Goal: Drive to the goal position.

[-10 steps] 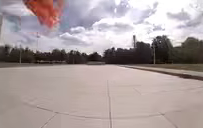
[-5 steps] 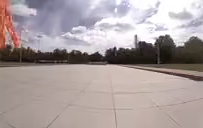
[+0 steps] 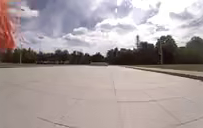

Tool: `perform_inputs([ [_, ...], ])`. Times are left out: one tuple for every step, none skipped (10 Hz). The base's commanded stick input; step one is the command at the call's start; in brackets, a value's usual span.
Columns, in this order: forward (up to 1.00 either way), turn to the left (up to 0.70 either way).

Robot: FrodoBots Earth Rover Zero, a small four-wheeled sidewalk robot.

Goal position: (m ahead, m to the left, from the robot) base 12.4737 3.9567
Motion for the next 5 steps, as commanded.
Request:
perform_inputs([
  [1.0, 0.0],
  [1.0, 0.0],
  [1.0, 0.0],
  [1.0, -0.4],
  [1.0, -0.4],
])
